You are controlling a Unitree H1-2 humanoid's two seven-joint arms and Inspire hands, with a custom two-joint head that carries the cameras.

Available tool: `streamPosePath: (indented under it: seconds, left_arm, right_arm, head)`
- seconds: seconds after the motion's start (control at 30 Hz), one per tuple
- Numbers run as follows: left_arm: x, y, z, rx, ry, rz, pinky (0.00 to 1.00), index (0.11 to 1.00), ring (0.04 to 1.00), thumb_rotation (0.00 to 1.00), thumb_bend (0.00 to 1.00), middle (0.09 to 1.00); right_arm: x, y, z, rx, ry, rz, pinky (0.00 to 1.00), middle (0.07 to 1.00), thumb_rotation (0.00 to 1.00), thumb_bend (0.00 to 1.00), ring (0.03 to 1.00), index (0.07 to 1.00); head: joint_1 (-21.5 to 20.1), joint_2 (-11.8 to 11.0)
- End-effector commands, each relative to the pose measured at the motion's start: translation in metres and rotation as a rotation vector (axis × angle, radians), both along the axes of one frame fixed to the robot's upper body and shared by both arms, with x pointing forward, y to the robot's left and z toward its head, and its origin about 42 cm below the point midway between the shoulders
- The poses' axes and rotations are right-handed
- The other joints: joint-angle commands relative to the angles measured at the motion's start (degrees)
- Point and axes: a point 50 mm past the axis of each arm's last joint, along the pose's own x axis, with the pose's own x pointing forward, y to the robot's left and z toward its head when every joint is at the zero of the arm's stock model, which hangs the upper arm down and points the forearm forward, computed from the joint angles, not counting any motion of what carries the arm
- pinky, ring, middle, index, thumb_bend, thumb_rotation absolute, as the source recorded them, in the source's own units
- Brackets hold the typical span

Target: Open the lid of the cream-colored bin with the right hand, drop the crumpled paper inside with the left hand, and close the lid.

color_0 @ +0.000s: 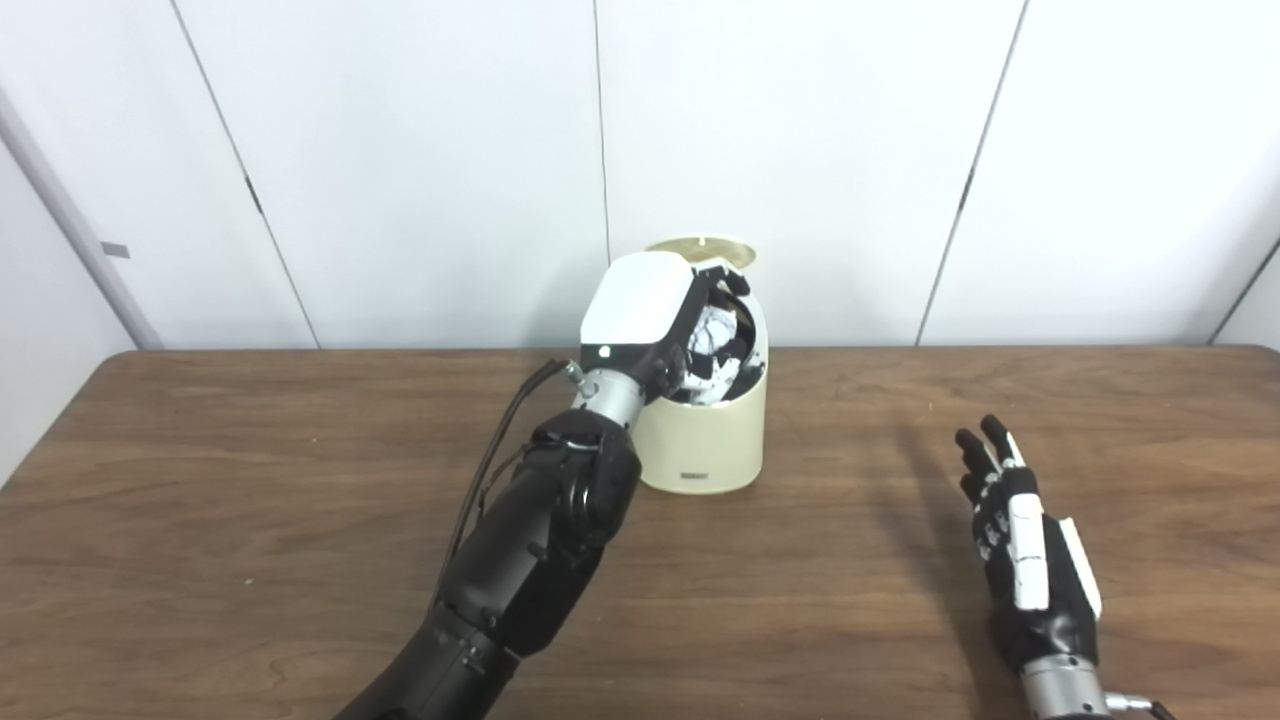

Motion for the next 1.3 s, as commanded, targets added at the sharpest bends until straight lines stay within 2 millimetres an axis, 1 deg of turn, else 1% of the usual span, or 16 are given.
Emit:
streamPosePath:
  seconds: [0.0,0.03,0.07,0.1,0.17,0.2,0.23,0.3,0.33,0.4,0.47,0.77,0.87,1.03,1.13,1.27]
  left_arm:
    - [0.0053,0.0035,0.0186,-0.045,-0.062,0.002,0.58,0.616,0.668,0.0,0.8,0.68]
    - [0.0054,0.0041,0.0182,-0.062,-0.065,-0.003,0.53,0.552,0.613,0.0,0.66,0.599]
    - [0.0052,0.0049,0.018,-0.077,-0.07,-0.008,0.5,0.523,0.523,0.0,0.58,0.559]
    - [0.0047,0.0056,0.018,-0.079,-0.077,-0.009,0.46,0.511,0.46,0.0,0.54,0.526]
    - [0.0033,0.0065,0.0188,-0.045,-0.097,0.001,0.45,0.496,0.44,0.0,0.51,0.512]
    - [0.0021,0.007,0.0195,-0.022,-0.108,0.007,0.49,0.481,0.462,0.0,0.51,0.522]
    - [0.0012,0.0072,0.0199,-0.007,-0.114,0.012,0.52,0.477,0.542,0.0,0.51,0.533]
    - [-0.0003,0.0075,0.02,-0.009,-0.116,0.011,0.56,0.474,0.617,0.0,0.51,0.545]
    - [-0.0006,0.0076,0.0198,-0.017,-0.118,0.009,0.56,0.474,0.626,0.0,0.52,0.547]
    - [-0.0011,0.0076,0.0196,-0.036,-0.117,0.003,0.58,0.488,0.647,0.03,0.52,0.636]
    - [-0.0013,0.0079,0.0195,-0.051,-0.115,0.001,0.58,0.492,0.656,0.04,0.52,0.664]
    - [-0.002,0.0108,0.0199,-0.078,-0.102,-0.007,0.55,0.493,0.628,0.04,0.52,0.643]
    - [-0.0019,0.0113,0.0202,-0.04,-0.111,0.009,0.53,0.493,0.615,0.04,0.52,0.636]
    - [-0.0013,0.011,0.0202,-0.019,-0.099,0.018,0.62,0.495,0.705,0.05,0.52,0.705]
    - [-0.0007,0.0107,0.0199,-0.023,-0.095,0.014,0.63,0.496,0.717,0.05,0.52,0.72]
    - [-0.0014,0.0108,0.0207,-0.032,-0.105,0.008,0.63,0.496,0.7,0.05,0.52,0.708]
  right_arm:
    - [-0.0193,-0.0001,-0.038,0.015,0.119,-0.022,1.0,0.923,1.0,0.53,0.969,0.962]
    - [-0.0191,-0.0001,-0.0382,0.014,0.12,-0.02,1.0,0.922,1.0,0.54,0.967,0.961]
    - [-0.019,-0.0002,-0.0384,0.017,0.121,-0.018,1.0,0.922,1.0,0.54,0.968,0.962]
    - [-0.0189,-0.0002,-0.0383,0.023,0.124,-0.014,1.0,0.923,1.0,0.54,0.969,0.963]
    - [-0.0186,-0.0004,-0.0386,0.024,0.126,-0.01,1.0,0.926,1.0,0.54,0.972,0.969]
    - [-0.0184,-0.0006,-0.039,0.02,0.125,-0.008,1.0,0.927,1.0,0.52,0.972,0.973]
    - [-0.0182,-0.0007,-0.0393,0.017,0.124,-0.008,1.0,0.928,1.0,0.52,0.971,0.974]
    - [-0.0183,-0.0003,-0.0396,0.011,0.125,-0.011,1.0,0.926,1.0,0.52,0.968,0.971]
    - [-0.0182,0.0002,-0.0393,0.01,0.125,-0.013,1.0,0.921,1.0,0.52,0.964,0.966]
    - [-0.0178,0.0009,-0.0391,0.013,0.125,-0.014,1.0,0.91,1.0,0.52,0.957,0.957]
    - [-0.0174,0.0007,-0.0392,0.012,0.124,-0.013,1.0,0.906,1.0,0.53,0.954,0.953]
    - [-0.0168,0.0,-0.0401,-0.001,0.128,-0.015,0.99,0.902,1.0,0.53,0.948,0.952]
    - [-0.0166,-0.0003,-0.0407,-0.002,0.128,-0.012,0.98,0.903,1.0,0.53,0.949,0.955]
    - [-0.0169,-0.001,-0.0403,0.004,0.132,-0.013,0.99,0.902,1.0,0.52,0.952,0.956]
    - [-0.0169,-0.001,-0.0399,0.004,0.132,-0.017,0.99,0.902,1.0,0.53,0.954,0.955]
    - [-0.0169,-0.0016,-0.0406,0.0,0.135,-0.017,0.99,0.902,1.0,0.52,0.952,0.955]
  head:
    - [0.01,0.1]
    - [0.05,0.11]
    - [0.1,0.16]
    - [0.3,0.22]
    - [0.36,0.18]
    - [0.36,0.18]
    - [0.32,0.22]
    - [0.33,0.22]
    - [0.33,0.22]
    - [0.37,0.27]
    - [0.43,0.29]
    - [0.53,0.31]
    - [0.45,0.29]
    - [0.44,0.3]
    - [0.41,0.29]
    - [0.45,0.24]
